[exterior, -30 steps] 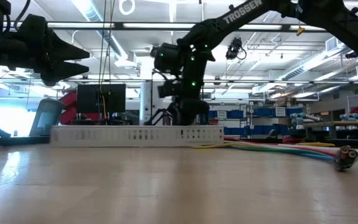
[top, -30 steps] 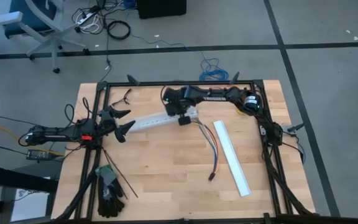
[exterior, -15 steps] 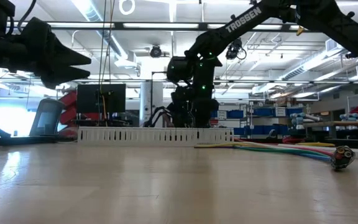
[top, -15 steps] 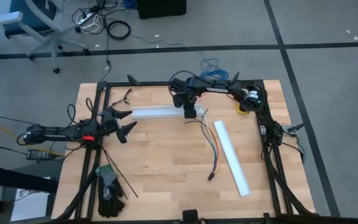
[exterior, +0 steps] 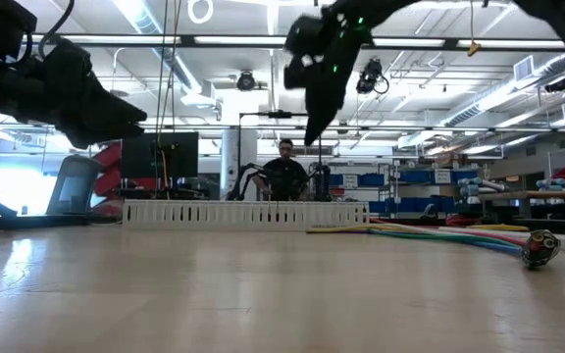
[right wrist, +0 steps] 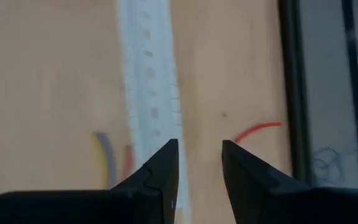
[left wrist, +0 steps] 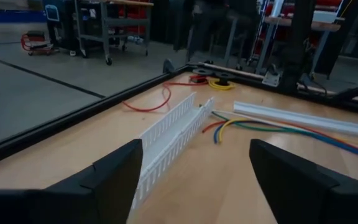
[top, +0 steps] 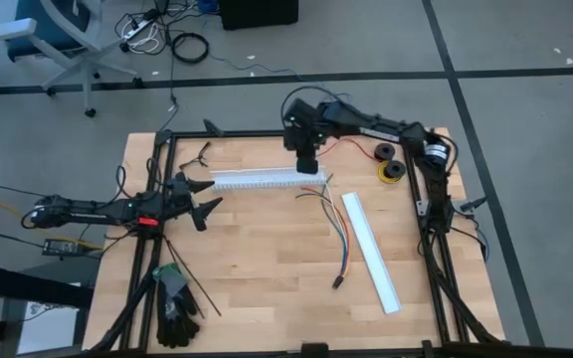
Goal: Ziptie cables
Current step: Prepare the black zip tie
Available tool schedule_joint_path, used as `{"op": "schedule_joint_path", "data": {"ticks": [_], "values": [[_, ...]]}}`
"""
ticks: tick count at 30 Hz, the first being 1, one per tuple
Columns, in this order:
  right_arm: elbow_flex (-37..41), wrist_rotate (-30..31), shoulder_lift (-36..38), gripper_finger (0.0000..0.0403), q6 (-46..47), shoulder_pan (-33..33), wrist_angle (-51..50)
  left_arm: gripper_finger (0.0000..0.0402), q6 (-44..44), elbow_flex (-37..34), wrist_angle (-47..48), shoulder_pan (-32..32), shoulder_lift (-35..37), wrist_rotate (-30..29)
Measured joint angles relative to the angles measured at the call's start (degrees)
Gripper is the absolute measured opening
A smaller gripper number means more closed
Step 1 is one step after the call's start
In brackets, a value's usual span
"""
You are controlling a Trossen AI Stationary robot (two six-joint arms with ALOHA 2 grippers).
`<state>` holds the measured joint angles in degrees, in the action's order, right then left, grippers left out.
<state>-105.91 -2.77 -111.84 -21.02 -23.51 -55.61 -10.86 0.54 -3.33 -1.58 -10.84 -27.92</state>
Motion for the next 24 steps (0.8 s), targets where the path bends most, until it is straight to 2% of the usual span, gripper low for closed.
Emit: {"op": "schedule_joint_path", "data": {"ticks": [4,8,13,19,24], "values": [[0.00,-1.39,2.89,0.0110,3.79,4.04,-2.50,0.0252,0.21,0.59,1.16,-0.02,-1.11,0.71],[0.00,-1.09,3.51,0.0111,6.54,8.81,-4.42,0.0206,1.69,2.51,1.32,0.00,-2.10,5.18],[3.45,6.32,3.45,0.0111,10.37,15.31,-3.53,0.0164,1.72,4.89,3.37,-0.01,-3.36,9.83],[12.48,11.14,3.85,0.0111,17.96,20.75,-2.38,0.0135,1.32,9.34,7.83,-0.02,-5.80,15.71],[20.21,11.38,4.42,0.0111,23.23,23.21,2.68,0.0131,1.18,17.47,17.82,-1.33,-10.13,18.38]]}}
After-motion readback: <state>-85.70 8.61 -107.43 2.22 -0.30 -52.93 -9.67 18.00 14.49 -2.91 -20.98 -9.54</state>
